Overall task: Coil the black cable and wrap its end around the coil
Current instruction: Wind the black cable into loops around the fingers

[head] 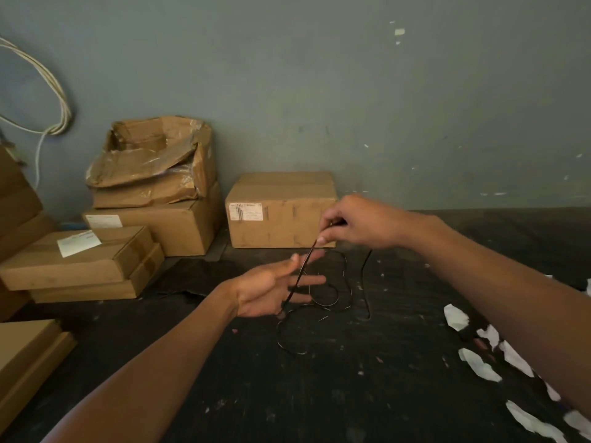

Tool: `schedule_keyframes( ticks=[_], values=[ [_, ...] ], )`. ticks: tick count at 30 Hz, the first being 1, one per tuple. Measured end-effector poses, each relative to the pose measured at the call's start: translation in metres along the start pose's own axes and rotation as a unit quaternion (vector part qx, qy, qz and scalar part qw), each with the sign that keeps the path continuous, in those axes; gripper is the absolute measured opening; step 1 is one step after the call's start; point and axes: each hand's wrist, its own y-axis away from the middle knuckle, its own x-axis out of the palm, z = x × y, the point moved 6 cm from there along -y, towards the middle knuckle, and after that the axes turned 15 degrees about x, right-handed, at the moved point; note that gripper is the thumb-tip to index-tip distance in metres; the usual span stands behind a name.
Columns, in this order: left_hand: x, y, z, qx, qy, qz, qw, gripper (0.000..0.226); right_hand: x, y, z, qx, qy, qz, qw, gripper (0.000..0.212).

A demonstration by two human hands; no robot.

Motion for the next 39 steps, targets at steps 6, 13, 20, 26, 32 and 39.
schedule_keyframes(
  ticks=[6,13,20,26,32,39],
  values=[
    [0.036,0.010,-0.019,-0.019,0.039,0.137,0.990,0.048,-0.027,-0.013,-0.006,-0.009,-0.009,-0.056,0.998,0.010],
    [0.073,0.019,-0.047,0.023,0.109,0.266,0.958,0.057,-0.003,-0.019,-0.032,-0.006,-0.109,-0.062,0.992,0.013],
    [0.066,0.007,-0.099,0.172,0.189,0.229,0.939,0.052,0.094,-0.001,-0.044,-0.017,-0.228,-0.036,0.973,0.025],
    [0.025,-0.001,-0.121,0.216,0.177,0.116,0.953,0.049,0.153,0.009,-0.026,0.015,-0.148,0.034,0.988,0.025],
    [-0.025,0.001,-0.110,0.219,0.165,-0.027,0.961,0.046,0.133,0.017,0.007,-0.032,-0.061,0.038,0.997,0.032],
    [-0.047,0.004,-0.074,0.165,0.128,-0.098,0.973,0.046,0.085,0.018,0.026,-0.060,-0.037,0.006,0.997,0.023]
  ],
)
